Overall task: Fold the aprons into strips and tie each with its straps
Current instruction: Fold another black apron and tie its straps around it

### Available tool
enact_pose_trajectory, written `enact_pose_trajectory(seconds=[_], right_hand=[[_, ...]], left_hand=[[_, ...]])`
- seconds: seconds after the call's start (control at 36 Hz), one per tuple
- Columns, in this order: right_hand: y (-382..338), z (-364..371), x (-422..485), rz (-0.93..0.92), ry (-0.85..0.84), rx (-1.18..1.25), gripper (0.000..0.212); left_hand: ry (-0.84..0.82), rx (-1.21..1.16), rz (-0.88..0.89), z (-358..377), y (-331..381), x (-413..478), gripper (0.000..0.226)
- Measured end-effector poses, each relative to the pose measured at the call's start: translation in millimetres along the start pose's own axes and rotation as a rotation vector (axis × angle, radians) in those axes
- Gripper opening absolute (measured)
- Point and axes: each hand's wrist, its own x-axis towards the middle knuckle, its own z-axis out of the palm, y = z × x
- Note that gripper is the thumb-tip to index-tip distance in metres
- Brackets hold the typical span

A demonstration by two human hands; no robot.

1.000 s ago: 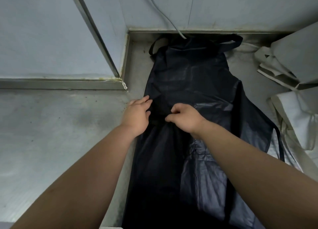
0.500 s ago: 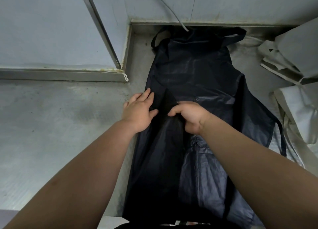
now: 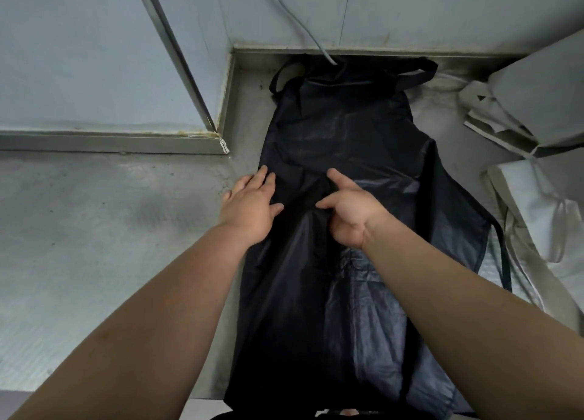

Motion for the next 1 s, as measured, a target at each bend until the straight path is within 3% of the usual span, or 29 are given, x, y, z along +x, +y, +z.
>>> enact_pose_trajectory(seconds=[0.06, 0.17, 0.31, 0.36, 0.5, 0.61, 0.64, 0.69, 0.75, 0.78, 0.86, 1.0], right_hand=[[2.6, -1.5, -1.8, -0.131, 0.055, -0.121, 0.075], [-0.5, -10.0, -6.8, -0.414, 0.251, -0.605, 0.074], [-27.2, -28.0, -18.3, -0.596, 0.532, -0.713, 0.057], [-35.4, -37.0, -25.9, -0.630, 0.578, -0.778, 0.052], [-37.1, -35.8, -35.9, -0.607, 0.557, -0.786, 0.052], [-40.0, -7.3, -49.6, -0.672, 0.473, -0.763, 0.054], [-40.7, 5.2, -54.0, -0.668, 0.380, -0.760, 0.053], [-38.5, 34.0, -65.9, -0.558, 0.035, -0.704, 0.049], [-32.6, 56.5, -76.8, -0.386, -0.276, -0.657, 0.050], [-30.4, 62.6, -78.4, -0.339, -0.346, -0.665, 0.054], [-25.5, 60.7, -76.0, -0.338, -0.276, -0.727, 0.062], [-17.9, 11.9, -59.5, -0.403, 0.125, -0.782, 0.037]], left_hand=[[0.006, 0.006, -0.007, -0.6, 0.9, 0.4, 0.062], [0.025, 0.042, -0.032, -0.8, 4.0, -3.3, 0.057], [0.200, 0.060, 0.052, 6.5, 12.3, -15.3, 0.045], [0.161, -0.045, 0.095, 9.6, 17.6, -21.8, 0.046], [-0.028, -0.208, 0.068, 8.8, 25.5, -37.7, 0.061], [0.055, -0.452, -0.017, -2.3, 23.6, -53.6, 0.046], [0.100, -0.514, -0.063, -6.4, 21.0, -57.3, 0.044], [0.197, -0.624, -0.151, -14.4, 13.4, -66.3, 0.040], [0.318, -0.625, -0.227, -21.1, 4.7, -76.0, 0.028], [0.372, -0.601, -0.269, -22.7, 0.4, -80.6, 0.024], [0.463, -0.523, -0.418, -22.6, -9.5, -97.2, 0.018], [0.530, -0.521, -0.621, -15.3, -1.3, -108.9, 0.019]])
